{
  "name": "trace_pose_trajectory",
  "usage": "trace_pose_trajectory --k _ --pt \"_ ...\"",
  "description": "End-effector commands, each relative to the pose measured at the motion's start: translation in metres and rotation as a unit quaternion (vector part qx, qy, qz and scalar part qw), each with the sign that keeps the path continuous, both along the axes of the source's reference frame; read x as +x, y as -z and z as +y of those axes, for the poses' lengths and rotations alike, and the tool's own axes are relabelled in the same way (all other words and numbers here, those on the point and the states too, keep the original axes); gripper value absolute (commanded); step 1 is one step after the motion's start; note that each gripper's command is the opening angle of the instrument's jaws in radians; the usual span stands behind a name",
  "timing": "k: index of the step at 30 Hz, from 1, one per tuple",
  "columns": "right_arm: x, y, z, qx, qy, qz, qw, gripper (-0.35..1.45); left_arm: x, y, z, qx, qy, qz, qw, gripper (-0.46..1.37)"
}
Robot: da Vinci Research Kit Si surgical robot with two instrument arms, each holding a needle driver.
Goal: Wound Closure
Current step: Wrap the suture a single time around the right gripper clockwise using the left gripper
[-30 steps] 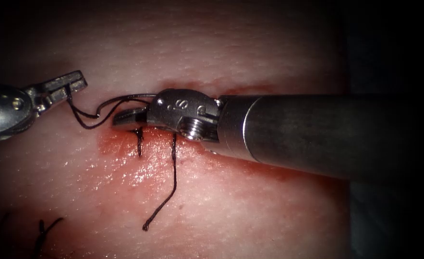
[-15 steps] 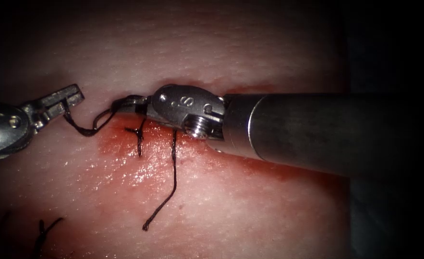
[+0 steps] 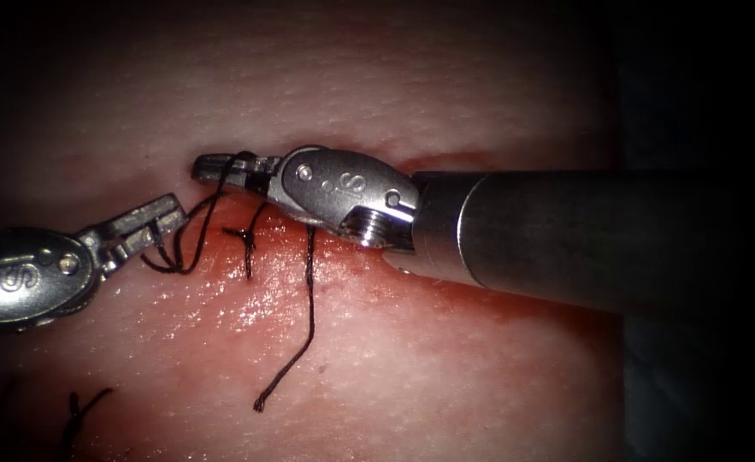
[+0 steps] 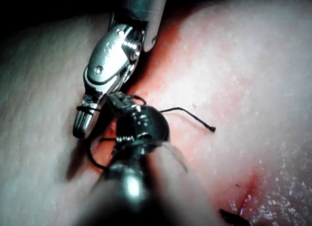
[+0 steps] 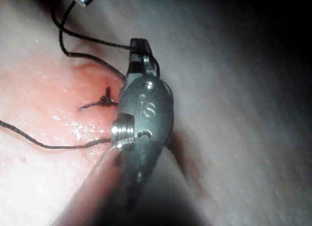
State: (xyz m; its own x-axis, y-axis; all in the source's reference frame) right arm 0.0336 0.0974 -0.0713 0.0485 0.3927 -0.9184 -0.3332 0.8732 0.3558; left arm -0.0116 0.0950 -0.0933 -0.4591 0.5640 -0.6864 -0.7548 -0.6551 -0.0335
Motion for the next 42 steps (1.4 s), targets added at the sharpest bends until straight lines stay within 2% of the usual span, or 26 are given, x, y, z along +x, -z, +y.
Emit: trace_pose_trajectory --k 1,5,15,18,23,27,33,38,39,42 --pt "-0.0004 0.0001 0.0001 -0.001 -0.005 0.011 1.000 -0.35 0.0000 -0.0004 -0.0001 0.002 -0.004 0.001 1.0000 -0.35" --pt "-0.0014 0.0003 0.0006 0.024 -0.014 0.064 0.998 -0.35 -0.0001 -0.0022 -0.0001 -0.002 -0.007 0.002 1.0000 -0.35" --pt "-0.0018 0.0002 0.0009 0.076 -0.003 0.137 0.988 -0.35 -0.0008 -0.0048 0.0005 -0.006 -0.012 0.004 0.9999 -0.35" --pt "-0.0014 0.0002 0.0009 0.106 0.032 0.172 0.979 -0.35 -0.0009 -0.0057 0.0009 -0.004 -0.014 0.008 0.9999 -0.35" --pt "-0.0013 0.0002 0.0006 0.130 0.081 0.208 0.966 -0.35 -0.0011 -0.0076 0.0017 0.003 -0.021 0.015 0.9997 -0.35" --pt "-0.0011 0.0004 0.0004 0.143 0.122 0.235 0.954 -0.35 -0.0021 -0.0102 0.0024 0.005 -0.032 0.014 0.9994 -0.35" --pt "-0.0009 0.0006 0.0000 0.156 0.164 0.260 0.939 -0.35 -0.0035 -0.0114 0.0034 0.006 -0.040 0.009 0.9991 -0.35" --pt "-0.0008 0.0012 -0.0011 0.173 0.219 0.258 0.925 -0.35 -0.0038 -0.0113 0.0039 0.008 -0.049 0.005 0.9987 -0.35" --pt "-0.0008 0.0013 -0.0014 0.179 0.236 0.259 0.919 -0.35 -0.0038 -0.0112 0.0040 0.009 -0.051 0.004 0.9986 -0.35" --pt "-0.0008 0.0016 -0.0018 0.183 0.259 0.264 0.911 -0.35 -0.0037 -0.0112 0.0040 0.010 -0.057 0.000 0.9983 -0.35"
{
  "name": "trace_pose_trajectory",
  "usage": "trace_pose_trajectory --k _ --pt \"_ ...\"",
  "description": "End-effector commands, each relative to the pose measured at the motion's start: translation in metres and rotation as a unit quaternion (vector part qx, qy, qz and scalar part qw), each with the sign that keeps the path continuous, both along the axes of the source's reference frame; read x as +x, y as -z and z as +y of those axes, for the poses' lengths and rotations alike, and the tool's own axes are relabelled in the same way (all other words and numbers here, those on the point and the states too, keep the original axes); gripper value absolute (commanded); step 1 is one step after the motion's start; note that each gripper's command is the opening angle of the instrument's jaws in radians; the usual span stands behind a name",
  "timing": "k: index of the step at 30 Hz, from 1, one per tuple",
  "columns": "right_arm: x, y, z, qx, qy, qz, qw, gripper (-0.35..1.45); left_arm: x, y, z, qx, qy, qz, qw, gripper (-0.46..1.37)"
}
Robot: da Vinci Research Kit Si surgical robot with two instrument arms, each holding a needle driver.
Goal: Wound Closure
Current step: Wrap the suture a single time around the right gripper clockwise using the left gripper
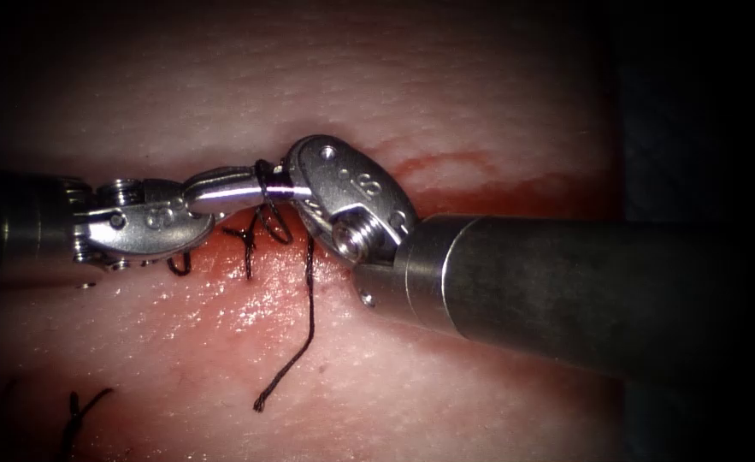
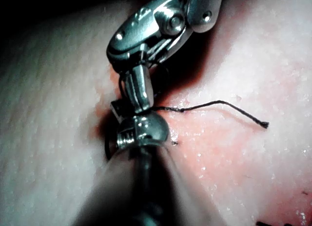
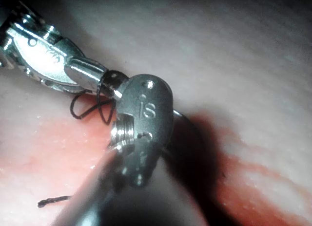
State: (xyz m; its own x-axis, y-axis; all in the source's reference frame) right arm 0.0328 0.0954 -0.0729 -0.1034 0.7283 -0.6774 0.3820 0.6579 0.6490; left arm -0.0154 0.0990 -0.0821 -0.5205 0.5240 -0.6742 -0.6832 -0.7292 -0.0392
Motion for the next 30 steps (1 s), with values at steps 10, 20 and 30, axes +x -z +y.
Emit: trace_pose_trajectory --k 10,20,30 --pt "-0.0003 0.0008 -0.0010 -0.029 0.115 -0.007 0.993 -0.35 0.0010 0.0011 0.0006 0.013 -0.034 -0.021 0.9991 -0.35" --pt "-0.0001 0.0006 -0.0009 -0.056 0.191 -0.029 0.980 -0.35 0.0009 0.0022 -0.0002 0.012 -0.047 -0.020 0.9986 -0.35" --pt "-0.0001 0.0004 -0.0013 -0.078 0.288 -0.046 0.953 0.23 0.0002 0.0027 -0.0009 0.015 -0.062 -0.029 0.9975 -0.35"
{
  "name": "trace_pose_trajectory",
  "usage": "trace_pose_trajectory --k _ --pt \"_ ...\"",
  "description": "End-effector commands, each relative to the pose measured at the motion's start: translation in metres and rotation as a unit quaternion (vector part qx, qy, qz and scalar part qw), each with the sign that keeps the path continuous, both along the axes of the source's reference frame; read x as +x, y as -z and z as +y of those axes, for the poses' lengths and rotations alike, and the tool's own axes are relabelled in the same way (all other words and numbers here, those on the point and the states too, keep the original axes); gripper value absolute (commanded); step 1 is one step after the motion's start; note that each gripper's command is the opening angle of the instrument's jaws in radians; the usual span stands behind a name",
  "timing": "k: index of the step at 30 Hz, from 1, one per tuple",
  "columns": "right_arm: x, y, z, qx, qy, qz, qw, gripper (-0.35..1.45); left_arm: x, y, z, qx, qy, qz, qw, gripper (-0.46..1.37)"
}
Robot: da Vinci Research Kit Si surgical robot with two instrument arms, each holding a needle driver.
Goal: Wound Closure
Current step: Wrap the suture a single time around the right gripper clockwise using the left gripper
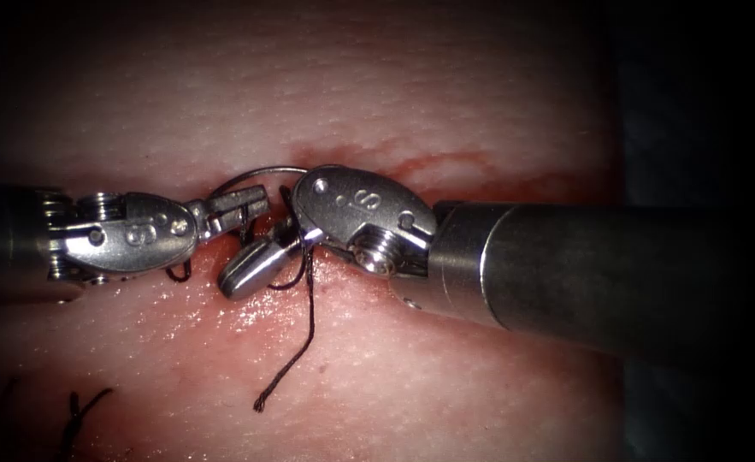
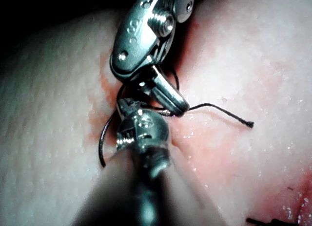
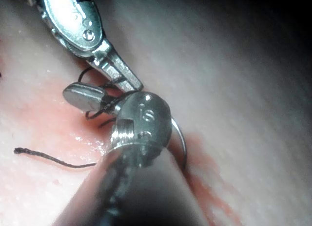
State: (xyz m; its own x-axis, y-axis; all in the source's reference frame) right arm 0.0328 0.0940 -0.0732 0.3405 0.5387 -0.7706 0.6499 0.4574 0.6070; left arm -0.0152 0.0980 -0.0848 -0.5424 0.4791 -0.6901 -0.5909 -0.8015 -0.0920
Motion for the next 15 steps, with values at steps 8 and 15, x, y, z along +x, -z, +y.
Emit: trace_pose_trajectory --k 8,15 --pt "-0.0004 0.0002 -0.0013 -0.006 0.057 0.000 0.998 0.40 0.0000 0.0000 0.0001 0.003 -0.007 -0.004 1.0000 -0.35" --pt "-0.0007 0.0009 -0.0021 -0.024 0.084 -0.006 0.996 0.76 -0.0001 0.0000 0.0000 0.003 -0.008 -0.004 1.0000 -0.35"
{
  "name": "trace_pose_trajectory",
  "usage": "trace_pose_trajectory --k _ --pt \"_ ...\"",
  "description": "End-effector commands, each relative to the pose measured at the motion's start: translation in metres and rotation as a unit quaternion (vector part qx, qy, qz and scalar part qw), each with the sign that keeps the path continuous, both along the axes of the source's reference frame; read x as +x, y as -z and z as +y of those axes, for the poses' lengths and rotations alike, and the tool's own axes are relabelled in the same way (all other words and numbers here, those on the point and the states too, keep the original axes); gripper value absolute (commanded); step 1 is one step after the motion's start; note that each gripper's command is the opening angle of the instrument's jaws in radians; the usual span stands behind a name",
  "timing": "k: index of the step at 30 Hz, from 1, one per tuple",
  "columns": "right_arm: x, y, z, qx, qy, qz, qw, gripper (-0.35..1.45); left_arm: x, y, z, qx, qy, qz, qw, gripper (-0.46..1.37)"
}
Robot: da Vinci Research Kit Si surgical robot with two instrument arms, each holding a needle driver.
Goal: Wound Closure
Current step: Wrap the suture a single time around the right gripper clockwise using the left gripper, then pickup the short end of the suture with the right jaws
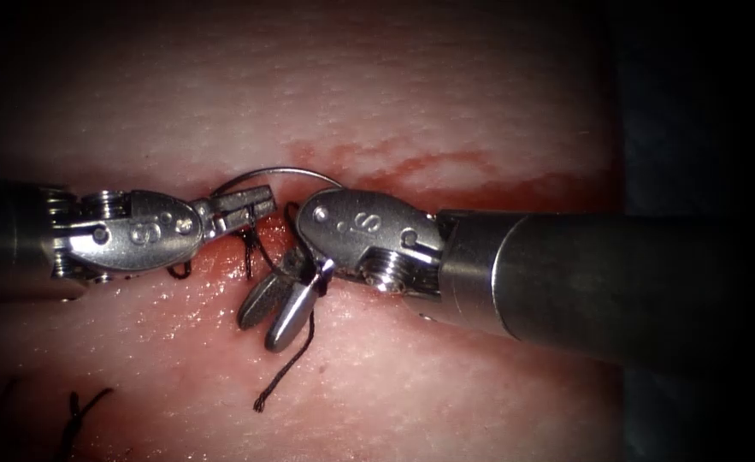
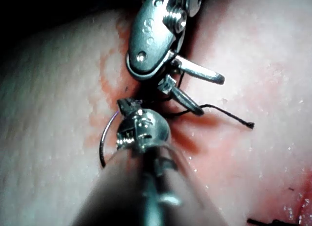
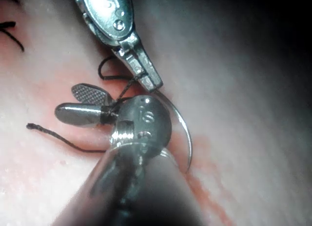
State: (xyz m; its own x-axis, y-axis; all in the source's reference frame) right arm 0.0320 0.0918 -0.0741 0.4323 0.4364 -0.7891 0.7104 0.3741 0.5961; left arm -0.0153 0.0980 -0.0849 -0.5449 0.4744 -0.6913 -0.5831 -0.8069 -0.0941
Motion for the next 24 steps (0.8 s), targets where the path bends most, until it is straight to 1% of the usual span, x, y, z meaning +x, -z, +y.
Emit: trace_pose_trajectory --k 1,3,6,10,12,14,21,24 --pt "0.0000 0.0001 0.0000 -0.002 0.003 -0.001 1.000 0.80 0.0000 0.0000 0.0000 0.003 -0.004 -0.003 1.0000 -0.35" --pt "-0.0001 0.0001 0.0000 -0.011 0.011 -0.008 1.000 0.92 0.0000 0.0000 0.0000 0.003 -0.004 -0.003 1.0000 -0.35" --pt "-0.0001 -0.0001 0.0000 -0.028 0.018 -0.023 0.999 0.96 0.0000 0.0000 0.0000 0.003 -0.005 -0.003 1.0000 -0.35" --pt "0.0000 -0.0005 0.0000 -0.060 0.024 -0.027 0.997 0.93 0.0001 0.0000 0.0000 0.003 -0.006 -0.004 1.0000 -0.35" --pt "0.0002 -0.0008 -0.0001 -0.098 0.038 -0.035 0.994 0.87 0.0001 0.0000 0.0000 0.003 -0.008 -0.005 1.0000 -0.35" --pt "0.0003 -0.0009 -0.0002 -0.108 0.043 -0.040 0.992 0.85 0.0002 0.0000 0.0000 0.003 -0.008 -0.005 0.9999 -0.35" --pt "0.0011 -0.0005 -0.0007 -0.162 0.055 -0.021 0.985 0.74 0.0003 -0.0001 0.0000 0.003 -0.008 -0.005 0.9999 -0.35" --pt "0.0017 -0.0006 -0.0013 -0.196 0.062 -0.027 0.978 0.71 0.0004 -0.0002 -0.0001 0.002 -0.009 -0.005 0.9999 -0.35"
